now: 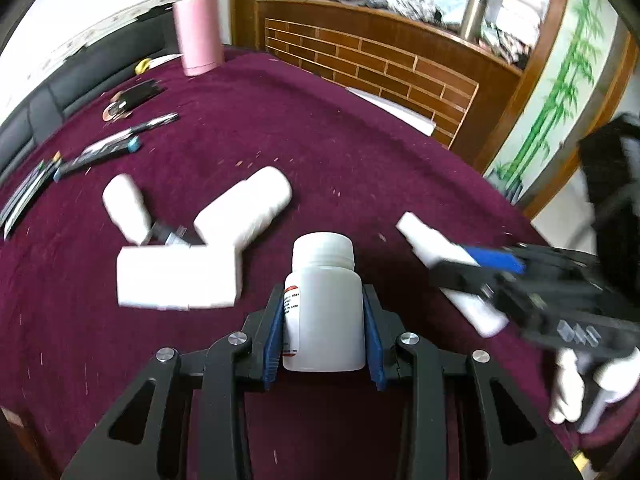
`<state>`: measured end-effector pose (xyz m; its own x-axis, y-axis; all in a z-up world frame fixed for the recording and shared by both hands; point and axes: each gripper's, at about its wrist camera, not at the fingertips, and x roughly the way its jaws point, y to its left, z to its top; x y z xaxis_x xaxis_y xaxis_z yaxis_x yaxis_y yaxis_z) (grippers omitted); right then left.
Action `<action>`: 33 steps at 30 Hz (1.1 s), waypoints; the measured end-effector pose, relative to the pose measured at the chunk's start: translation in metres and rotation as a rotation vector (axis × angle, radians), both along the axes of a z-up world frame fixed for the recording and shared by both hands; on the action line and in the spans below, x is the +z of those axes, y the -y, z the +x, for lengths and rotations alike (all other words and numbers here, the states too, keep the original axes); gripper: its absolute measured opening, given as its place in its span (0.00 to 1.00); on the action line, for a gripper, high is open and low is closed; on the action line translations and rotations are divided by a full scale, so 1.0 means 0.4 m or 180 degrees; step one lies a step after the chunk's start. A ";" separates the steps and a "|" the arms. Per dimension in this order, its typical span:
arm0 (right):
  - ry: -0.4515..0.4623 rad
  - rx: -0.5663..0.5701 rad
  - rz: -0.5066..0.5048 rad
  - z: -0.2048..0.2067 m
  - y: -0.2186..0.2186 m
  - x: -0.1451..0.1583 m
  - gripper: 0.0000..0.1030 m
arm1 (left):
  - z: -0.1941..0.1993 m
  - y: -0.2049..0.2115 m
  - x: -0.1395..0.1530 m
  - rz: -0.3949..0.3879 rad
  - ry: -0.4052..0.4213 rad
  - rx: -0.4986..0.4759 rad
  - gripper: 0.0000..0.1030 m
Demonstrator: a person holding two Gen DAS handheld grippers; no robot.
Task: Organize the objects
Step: 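Carry the pill bottle and spray bottle into the tray with both grippers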
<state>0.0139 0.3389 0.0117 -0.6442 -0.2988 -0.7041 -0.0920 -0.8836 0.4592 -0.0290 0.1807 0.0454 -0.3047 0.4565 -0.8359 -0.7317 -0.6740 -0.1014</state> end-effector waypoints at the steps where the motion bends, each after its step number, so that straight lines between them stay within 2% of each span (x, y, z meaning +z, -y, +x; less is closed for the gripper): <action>1: -0.0005 0.0000 0.0011 -0.001 0.001 0.000 0.27 | 0.016 0.024 0.008 0.0056 0.0021 0.0057 0.29; 4: -0.0007 0.0002 0.0079 -0.002 0.008 0.002 0.27 | 0.073 0.101 0.032 0.0197 0.0020 0.0187 0.29; 9: 0.0002 0.0044 0.0303 -0.003 0.038 0.011 0.27 | 0.177 0.282 0.097 0.0596 0.0016 0.0493 0.29; 12: 0.0058 0.0139 0.0129 -0.003 0.044 0.008 0.27 | 0.222 0.406 0.136 0.0752 -0.0105 0.0730 0.30; 17: 0.0122 0.0382 -0.0594 0.028 0.076 0.005 0.27 | 0.279 0.633 0.175 0.0804 -0.0294 0.1278 0.30; 20: 0.0133 0.0618 -0.0917 0.038 0.133 0.021 0.27 | 0.293 0.760 0.170 0.0800 -0.0348 0.1639 0.30; 25: 0.0095 0.1074 -0.1118 0.037 0.289 0.086 0.27 | 0.301 0.922 0.138 0.0779 -0.0351 0.2145 0.30; 29: 0.0122 0.1425 -0.1200 0.029 0.435 0.121 0.27 | 0.298 1.005 0.083 0.0733 -0.0247 0.2400 0.30; 33: 0.0193 0.1739 -0.1194 0.017 0.594 0.139 0.27 | 0.276 1.035 0.037 0.0716 -0.0128 0.2497 0.30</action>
